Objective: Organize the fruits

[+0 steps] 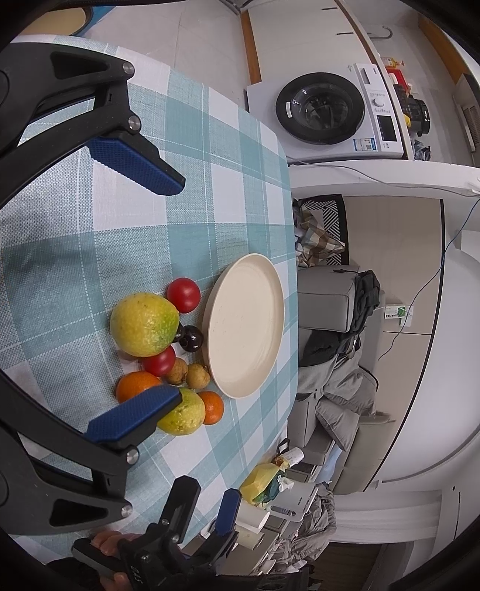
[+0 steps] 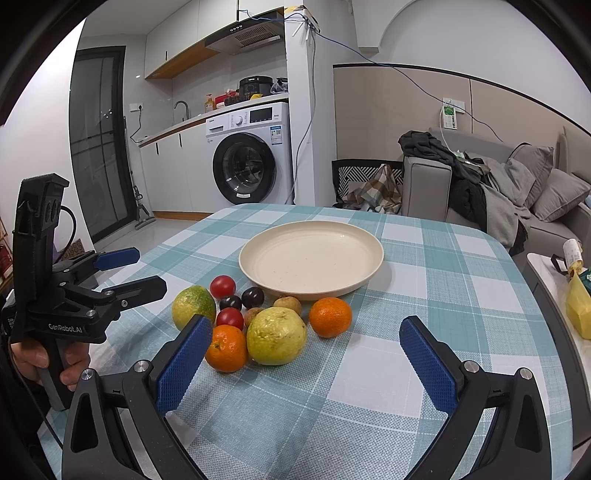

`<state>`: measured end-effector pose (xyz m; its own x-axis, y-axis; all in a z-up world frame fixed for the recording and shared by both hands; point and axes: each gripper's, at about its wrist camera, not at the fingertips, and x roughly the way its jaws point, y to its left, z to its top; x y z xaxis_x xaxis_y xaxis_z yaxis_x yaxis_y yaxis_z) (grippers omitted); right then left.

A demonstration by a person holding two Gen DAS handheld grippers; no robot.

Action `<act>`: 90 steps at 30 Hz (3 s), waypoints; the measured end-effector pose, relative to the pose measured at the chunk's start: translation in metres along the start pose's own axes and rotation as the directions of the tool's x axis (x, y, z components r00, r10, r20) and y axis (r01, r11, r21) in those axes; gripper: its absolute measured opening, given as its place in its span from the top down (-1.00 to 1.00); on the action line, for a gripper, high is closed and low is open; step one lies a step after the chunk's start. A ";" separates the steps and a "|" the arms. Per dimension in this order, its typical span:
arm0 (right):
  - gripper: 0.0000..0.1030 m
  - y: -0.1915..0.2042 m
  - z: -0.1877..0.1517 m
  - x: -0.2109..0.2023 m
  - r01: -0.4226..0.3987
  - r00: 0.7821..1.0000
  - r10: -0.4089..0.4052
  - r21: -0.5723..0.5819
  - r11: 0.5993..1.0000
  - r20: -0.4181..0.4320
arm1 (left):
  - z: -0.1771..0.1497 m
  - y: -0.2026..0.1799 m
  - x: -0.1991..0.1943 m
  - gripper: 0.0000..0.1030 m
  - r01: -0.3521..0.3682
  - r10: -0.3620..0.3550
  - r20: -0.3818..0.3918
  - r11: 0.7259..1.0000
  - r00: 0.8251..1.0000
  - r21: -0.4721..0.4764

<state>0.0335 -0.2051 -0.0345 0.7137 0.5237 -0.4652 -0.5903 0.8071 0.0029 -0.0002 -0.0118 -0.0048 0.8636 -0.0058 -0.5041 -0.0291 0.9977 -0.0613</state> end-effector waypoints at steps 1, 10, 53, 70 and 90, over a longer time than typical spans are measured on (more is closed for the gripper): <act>-1.00 0.000 0.000 0.000 -0.006 1.000 0.006 -0.002 1.000 0.000 | 0.000 0.000 0.000 -0.99 0.000 0.000 -0.001 1.000 1.000 0.002; -1.00 0.002 -0.003 0.011 -0.014 0.999 0.013 -0.022 1.000 -0.053 | 0.000 0.002 0.005 -0.99 0.001 -0.001 -0.027 1.000 1.000 0.010; 0.01 -0.009 0.003 0.083 -0.078 0.932 0.189 0.340 0.937 -0.308 | -0.002 0.017 0.076 0.14 0.154 -0.184 -0.261 0.979 0.948 -0.133; 0.02 0.011 0.028 0.059 -0.044 0.967 0.096 0.214 0.976 -0.235 | 0.028 0.026 0.044 0.14 0.081 -0.110 -0.183 0.984 0.977 -0.159; 0.02 -0.004 0.060 0.083 -0.049 0.968 0.099 0.215 0.975 -0.232 | 0.059 0.002 0.095 0.14 0.064 -0.091 -0.236 0.991 0.968 -0.119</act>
<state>0.1173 -0.1484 -0.0200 0.5443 0.5236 -0.6554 -0.5293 0.8205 0.2160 0.1110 -0.0061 -0.0022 0.7194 -0.1121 -0.6855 -0.0333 0.9802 -0.1952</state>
